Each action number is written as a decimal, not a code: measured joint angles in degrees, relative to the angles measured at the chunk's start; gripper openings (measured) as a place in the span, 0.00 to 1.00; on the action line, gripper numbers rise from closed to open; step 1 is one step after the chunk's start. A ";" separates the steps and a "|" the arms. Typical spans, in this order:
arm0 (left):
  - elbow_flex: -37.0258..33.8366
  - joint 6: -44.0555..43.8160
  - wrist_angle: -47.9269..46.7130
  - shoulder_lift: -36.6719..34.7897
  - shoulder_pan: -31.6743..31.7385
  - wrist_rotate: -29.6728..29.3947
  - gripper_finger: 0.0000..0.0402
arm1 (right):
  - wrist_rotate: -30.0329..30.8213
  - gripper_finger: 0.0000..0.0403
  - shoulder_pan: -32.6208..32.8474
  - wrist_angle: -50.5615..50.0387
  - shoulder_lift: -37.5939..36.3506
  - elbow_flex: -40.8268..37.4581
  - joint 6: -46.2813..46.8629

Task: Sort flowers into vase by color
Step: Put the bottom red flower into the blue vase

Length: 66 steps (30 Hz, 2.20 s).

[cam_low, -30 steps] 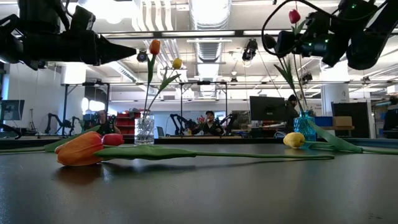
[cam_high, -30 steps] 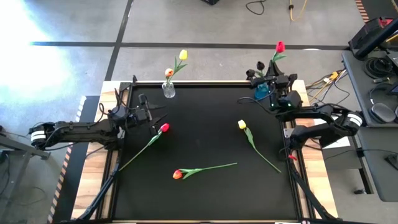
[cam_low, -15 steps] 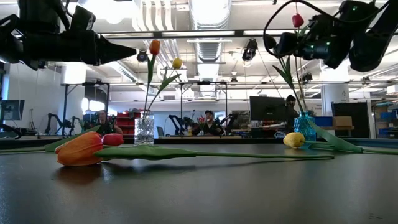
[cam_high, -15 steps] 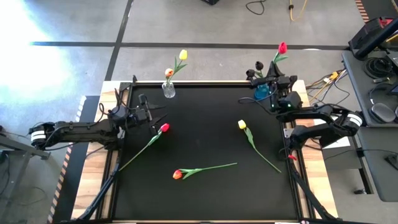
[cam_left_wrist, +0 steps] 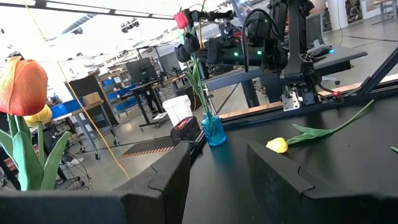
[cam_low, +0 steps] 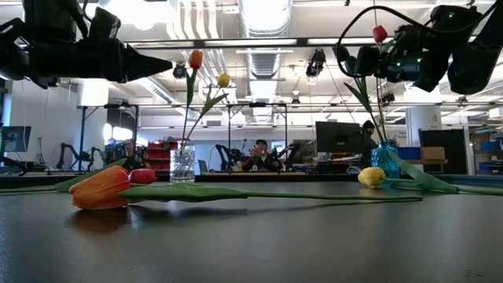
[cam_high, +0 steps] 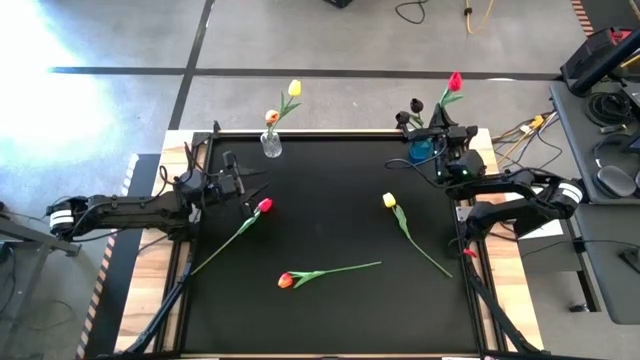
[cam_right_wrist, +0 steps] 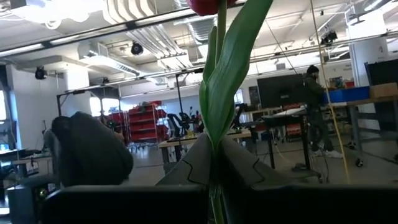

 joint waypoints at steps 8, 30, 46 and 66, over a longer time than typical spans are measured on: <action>0.00 0.00 0.00 0.00 0.01 -0.01 0.36 | 3.69 0.08 0.02 -3.48 0.00 -0.10 -0.60; 0.00 0.02 -0.26 0.00 0.02 -0.02 0.36 | 12.41 0.40 6.48 -21.77 -0.29 5.53 -4.26; 0.00 0.00 -1.05 0.00 0.02 -0.04 0.36 | 22.11 0.48 15.52 -55.56 -9.25 16.92 -6.13; 0.00 -1.05 -1.22 -0.01 0.02 -0.04 0.36 | 22.47 0.48 15.52 -80.20 -20.70 17.30 4.87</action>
